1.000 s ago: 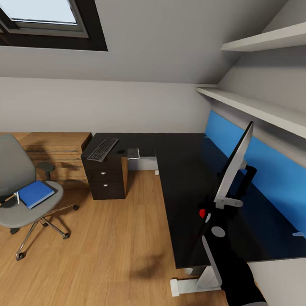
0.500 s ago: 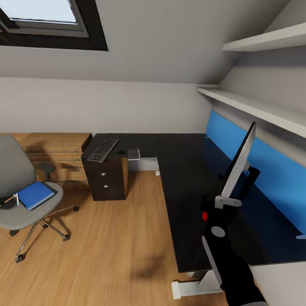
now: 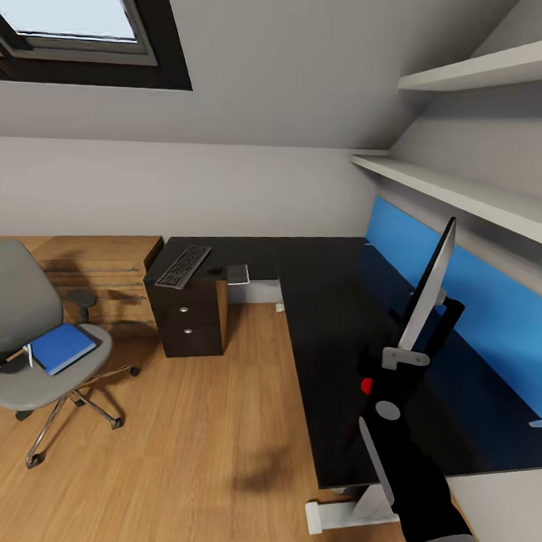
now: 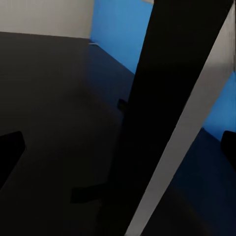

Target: In the bedroom, organize the workspace by keeping the computer under the desk, ensuring the monitor is on the desk, placing the keyboard on the desk next to the monitor, placing the mouse on the desk next to the keyboard, moving the folder from the swivel chair onto the desk next to the mouse, stacking the notebook on top of the folder with the pen on top of the notebook, and positioning the swivel chair next to the desk.

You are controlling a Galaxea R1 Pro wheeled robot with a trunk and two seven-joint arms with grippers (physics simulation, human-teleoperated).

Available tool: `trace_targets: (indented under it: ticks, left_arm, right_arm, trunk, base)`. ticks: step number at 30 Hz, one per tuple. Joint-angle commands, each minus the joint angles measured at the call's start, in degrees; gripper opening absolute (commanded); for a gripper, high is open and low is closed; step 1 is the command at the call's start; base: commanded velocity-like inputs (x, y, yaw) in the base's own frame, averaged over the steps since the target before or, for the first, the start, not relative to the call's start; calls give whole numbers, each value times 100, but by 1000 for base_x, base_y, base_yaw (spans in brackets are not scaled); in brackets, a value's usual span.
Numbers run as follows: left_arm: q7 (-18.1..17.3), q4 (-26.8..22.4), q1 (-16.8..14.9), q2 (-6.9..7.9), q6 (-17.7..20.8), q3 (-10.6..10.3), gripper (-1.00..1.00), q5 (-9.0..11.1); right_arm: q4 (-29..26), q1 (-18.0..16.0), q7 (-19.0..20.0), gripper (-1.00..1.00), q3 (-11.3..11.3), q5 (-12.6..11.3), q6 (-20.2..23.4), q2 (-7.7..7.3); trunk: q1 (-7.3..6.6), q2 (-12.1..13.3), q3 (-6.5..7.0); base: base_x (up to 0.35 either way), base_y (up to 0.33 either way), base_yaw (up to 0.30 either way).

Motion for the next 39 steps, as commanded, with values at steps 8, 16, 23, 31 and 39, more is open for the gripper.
trace_targets:
  ticks: [8,16,23,31,39]
  left_arm:
    - [20,3,-3,-2,-17,-10,100,-3]
    - [17,2,-3,0,-18,-10,100,-3]
    - [19,3,-3,0,-18,-10,100,-3]
    - [15,4,-3,0,-18,-10,100,-3]
    - [15,3,-3,0,-18,-10,100,-3]
  right_arm:
    - [-31,-5,-24,100,-23,48,48,-9]
    - [-35,-5,-21,100,-17,48,47,-19]
    - [-36,-5,-16,100,-13,48,8,-20]
    - [-32,-5,-13,100,-4,48,-102,-20]
    - [-27,-5,-13,100,-1,45,-110,-20]
  trunk:
    - [2,-10,-10]
    - [2,-10,-10]
    - [2,-10,21]
    - [2,-10,75]
    - [2,-10,128]
  base:
    - [0,0,0]
    - [0,0,-6]
    - [0,0,-62]
    - [0,0,-105]
    - [0,0,-111]
